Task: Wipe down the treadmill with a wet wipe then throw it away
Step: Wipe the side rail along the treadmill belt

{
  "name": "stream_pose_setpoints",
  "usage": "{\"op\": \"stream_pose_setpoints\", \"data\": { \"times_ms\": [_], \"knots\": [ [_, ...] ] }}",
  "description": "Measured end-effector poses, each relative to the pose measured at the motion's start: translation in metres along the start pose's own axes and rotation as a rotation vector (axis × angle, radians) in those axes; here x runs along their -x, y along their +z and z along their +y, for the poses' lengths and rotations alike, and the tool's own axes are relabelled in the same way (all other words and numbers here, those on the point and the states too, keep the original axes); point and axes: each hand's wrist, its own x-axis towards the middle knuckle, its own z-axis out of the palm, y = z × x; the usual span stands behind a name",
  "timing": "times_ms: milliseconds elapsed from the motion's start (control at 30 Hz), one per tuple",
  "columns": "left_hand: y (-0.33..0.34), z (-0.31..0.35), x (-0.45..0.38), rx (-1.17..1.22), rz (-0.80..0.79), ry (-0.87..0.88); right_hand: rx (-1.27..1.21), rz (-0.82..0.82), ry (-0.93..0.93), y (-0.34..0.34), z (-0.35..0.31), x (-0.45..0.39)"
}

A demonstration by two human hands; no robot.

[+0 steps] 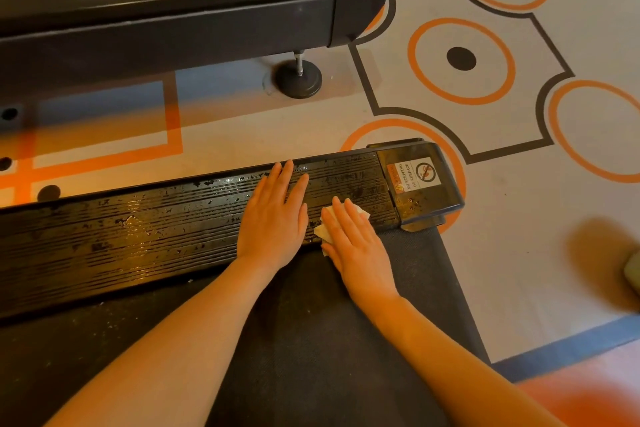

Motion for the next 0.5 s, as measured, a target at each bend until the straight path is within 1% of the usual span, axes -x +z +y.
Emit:
{"op": "stream_pose_setpoints", "data": {
  "times_ms": [100,233,333,400,500],
  "knots": [
    [-0.001,0.0,0.001,-0.001,-0.011,-0.004,0.012,-0.02,-0.023,-0.006,0.015,0.001],
    [-0.002,0.0,0.0,0.003,-0.017,-0.002,0.013,-0.014,0.072,-0.017,0.048,0.007],
    [-0.002,0.0,0.0,0.002,-0.021,0.006,0.0,-0.064,0.085,-0.025,0.069,0.011],
    [-0.003,0.0,0.0,0.002,-0.019,0.004,-0.031,-0.081,0.101,-0.027,0.073,0.009],
    [-0.003,0.0,0.0,0.003,-0.03,0.003,-0.082,-0.054,0.157,-0.029,0.069,-0.001]
  ]
}}
